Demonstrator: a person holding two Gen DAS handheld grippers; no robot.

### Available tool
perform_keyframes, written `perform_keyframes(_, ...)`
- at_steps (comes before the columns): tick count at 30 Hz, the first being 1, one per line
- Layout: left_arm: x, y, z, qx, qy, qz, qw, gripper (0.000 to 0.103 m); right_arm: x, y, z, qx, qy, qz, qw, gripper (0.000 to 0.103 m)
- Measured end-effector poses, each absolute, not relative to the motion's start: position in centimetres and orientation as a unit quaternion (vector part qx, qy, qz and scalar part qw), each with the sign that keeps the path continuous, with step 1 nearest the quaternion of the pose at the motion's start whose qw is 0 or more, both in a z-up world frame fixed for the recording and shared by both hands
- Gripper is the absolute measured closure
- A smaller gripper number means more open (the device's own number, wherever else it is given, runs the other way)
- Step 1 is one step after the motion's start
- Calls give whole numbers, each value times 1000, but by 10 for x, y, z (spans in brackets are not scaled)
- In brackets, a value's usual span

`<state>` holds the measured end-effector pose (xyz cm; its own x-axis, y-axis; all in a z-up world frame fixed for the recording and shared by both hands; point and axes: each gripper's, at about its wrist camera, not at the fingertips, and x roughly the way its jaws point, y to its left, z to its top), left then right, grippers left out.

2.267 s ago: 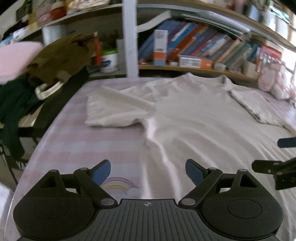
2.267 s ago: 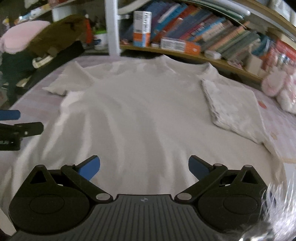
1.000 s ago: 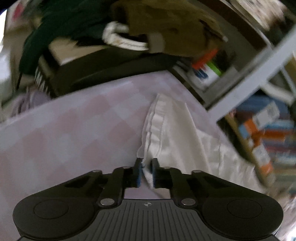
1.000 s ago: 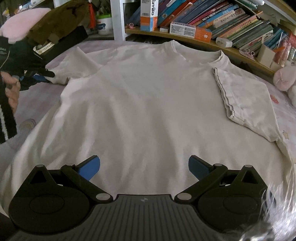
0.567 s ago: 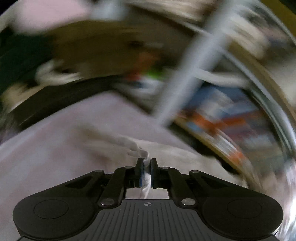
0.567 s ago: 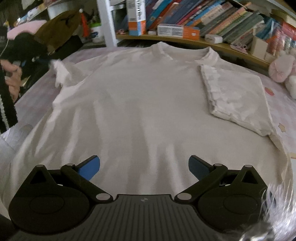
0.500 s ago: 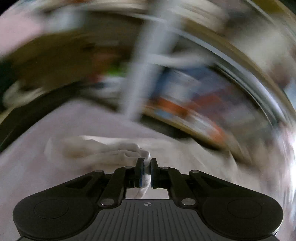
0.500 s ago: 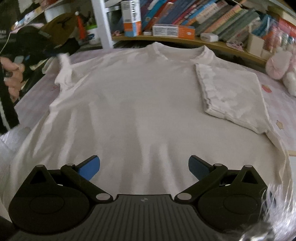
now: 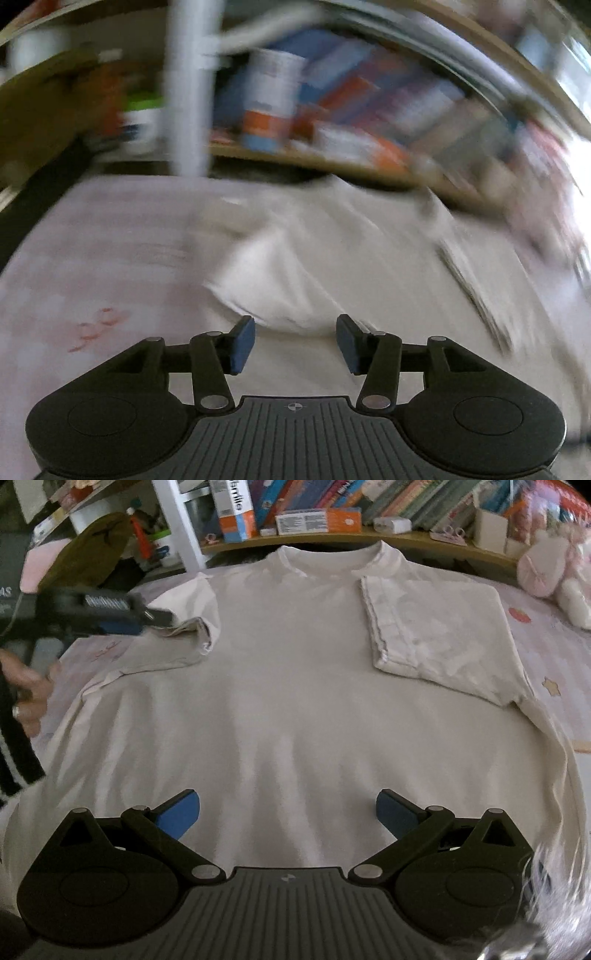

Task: Fold clothes
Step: 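Fold the sleeve over the shirt body with the left gripper and open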

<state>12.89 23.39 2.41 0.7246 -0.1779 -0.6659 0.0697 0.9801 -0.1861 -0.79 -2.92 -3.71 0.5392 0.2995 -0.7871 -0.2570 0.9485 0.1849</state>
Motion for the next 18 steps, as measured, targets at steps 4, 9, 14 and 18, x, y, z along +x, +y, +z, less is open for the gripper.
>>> perform_keyframes(4,156,243,19,-68,365,-20,928,56,-8,-30,-37,25,453,160,877,0)
perform_keyframes(9,169,234,18,-60,379,-25,923,100,-10,-32,-37,23,452,164,877,0)
perform_keyframes(14,192,208,27,-67,368,-93,923,99,-11,-34,-38,30,449,161,878,0)
perform_keyframes(18,221,180,31,-59,380,-149,911,71,-10,-32,-38,27,451,158,878,0)
